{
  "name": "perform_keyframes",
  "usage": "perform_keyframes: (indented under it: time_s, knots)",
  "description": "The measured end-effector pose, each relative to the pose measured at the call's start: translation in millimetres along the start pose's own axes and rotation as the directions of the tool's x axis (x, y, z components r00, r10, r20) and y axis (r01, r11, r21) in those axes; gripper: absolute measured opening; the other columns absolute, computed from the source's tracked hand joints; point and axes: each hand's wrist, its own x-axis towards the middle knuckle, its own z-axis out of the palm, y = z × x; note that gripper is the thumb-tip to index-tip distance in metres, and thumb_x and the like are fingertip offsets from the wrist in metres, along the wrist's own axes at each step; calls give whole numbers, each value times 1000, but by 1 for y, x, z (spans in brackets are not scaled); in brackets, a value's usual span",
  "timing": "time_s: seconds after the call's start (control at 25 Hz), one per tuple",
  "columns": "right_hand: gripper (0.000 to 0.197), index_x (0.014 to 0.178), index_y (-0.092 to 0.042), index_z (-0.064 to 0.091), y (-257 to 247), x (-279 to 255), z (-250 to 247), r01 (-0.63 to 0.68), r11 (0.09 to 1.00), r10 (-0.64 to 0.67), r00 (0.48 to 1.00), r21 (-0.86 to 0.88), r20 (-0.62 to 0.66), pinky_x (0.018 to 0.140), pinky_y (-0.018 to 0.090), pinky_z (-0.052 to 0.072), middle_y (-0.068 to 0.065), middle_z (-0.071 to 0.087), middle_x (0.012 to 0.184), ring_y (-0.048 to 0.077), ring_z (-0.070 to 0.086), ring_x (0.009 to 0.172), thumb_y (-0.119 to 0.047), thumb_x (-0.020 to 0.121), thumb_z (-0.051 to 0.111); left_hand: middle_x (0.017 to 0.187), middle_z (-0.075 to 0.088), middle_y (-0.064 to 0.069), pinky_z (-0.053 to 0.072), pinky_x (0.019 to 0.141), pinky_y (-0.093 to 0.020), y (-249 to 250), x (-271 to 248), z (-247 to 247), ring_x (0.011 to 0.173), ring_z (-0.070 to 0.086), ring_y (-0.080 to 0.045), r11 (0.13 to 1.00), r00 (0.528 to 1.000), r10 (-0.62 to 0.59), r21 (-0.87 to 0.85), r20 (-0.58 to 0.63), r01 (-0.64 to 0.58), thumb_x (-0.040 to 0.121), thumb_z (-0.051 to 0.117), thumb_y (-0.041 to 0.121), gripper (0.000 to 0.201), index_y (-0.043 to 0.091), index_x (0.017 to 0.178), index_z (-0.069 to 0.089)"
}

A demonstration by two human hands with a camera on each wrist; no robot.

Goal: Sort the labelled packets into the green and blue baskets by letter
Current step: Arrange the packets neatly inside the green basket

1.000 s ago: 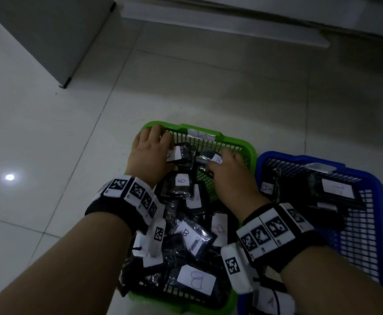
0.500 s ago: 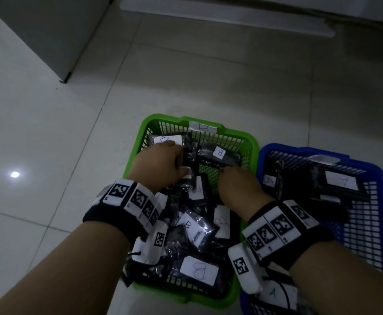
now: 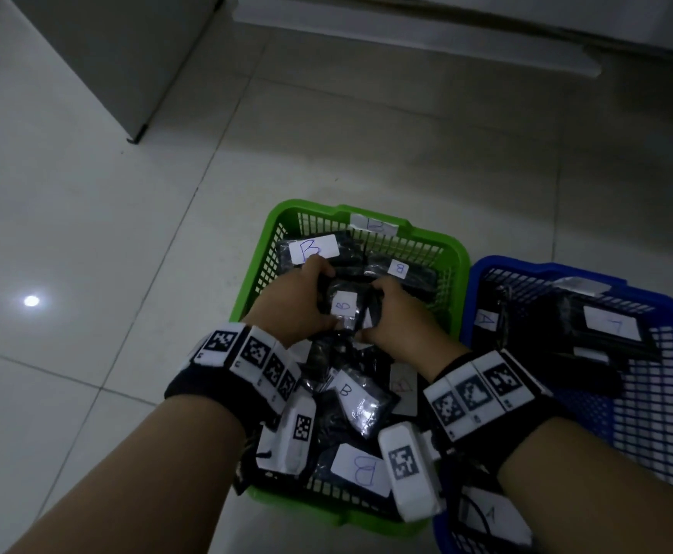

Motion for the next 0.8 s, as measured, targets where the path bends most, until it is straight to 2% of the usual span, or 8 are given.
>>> perform_keyframes:
  time_s: [0.16,0.28,0.32,0.4,0.52,0.64,0.72,0.8]
  knots:
    - [57,137,-19,39,3,1,-6,-49,964,50,999,262,3,80,39,55,6,62,104,25,62,93,-8,85,61,109,57,-4,51,80,-31,-2,0,3,91,60,-20,983,1000,3,-184,-24,-8,59,87,31,70,22,115,46]
    - [41,131,-28,42,-5,1,-8,-209,805,178,978,556,110,74,44,59,5,62,107,25,66,89,-30,91,55,92,64,3,53,75,-26,3,-3,6,80,65,-14,950,998,31,-313,48,-15,62,86,21,55,22,106,51]
    - [45,129,-28,43,-5,1,-6,-193,819,170,981,540,93,72,40,59,3,62,111,23,65,92,-38,89,59,89,66,4,53,75,-25,4,-4,6,79,67,-13,939,997,47,-342,61,-23,64,85,19,49,22,103,54]
    - [55,129,-20,40,-3,4,-2,-63,921,88,995,384,-48,68,29,52,0,58,109,19,61,93,-32,83,69,89,68,4,52,74,-22,4,-2,3,83,67,-14,955,997,65,-292,35,-52,71,80,18,34,22,99,60]
    - [47,125,-17,42,5,8,-10,71,997,-76,970,-33,-230,74,31,50,5,56,103,28,59,96,-11,83,63,97,70,5,49,81,-27,-3,1,-7,93,64,-18,995,995,61,78,-77,-55,78,68,19,24,30,100,68]
    - [51,134,-21,38,10,11,-19,76,892,-106,993,-447,-43,88,40,49,12,51,126,35,51,111,-9,86,53,108,67,5,40,92,-34,-8,-1,-10,106,59,-20,945,995,54,326,-80,-25,79,61,25,36,39,112,65]
    - [49,138,-18,36,12,13,-23,68,916,-42,996,-396,73,89,31,43,15,46,133,32,49,114,-15,91,51,111,67,3,44,92,-34,-7,-2,-9,107,59,-21,950,997,57,311,-47,-39,77,60,23,40,39,114,64]
    - [45,135,-14,40,14,14,-26,66,972,-36,990,-225,136,78,24,37,15,49,130,26,51,104,-15,92,53,112,67,-1,50,88,-34,-6,-1,-9,105,60,-22,972,997,77,225,-18,-71,75,61,15,44,32,115,66]
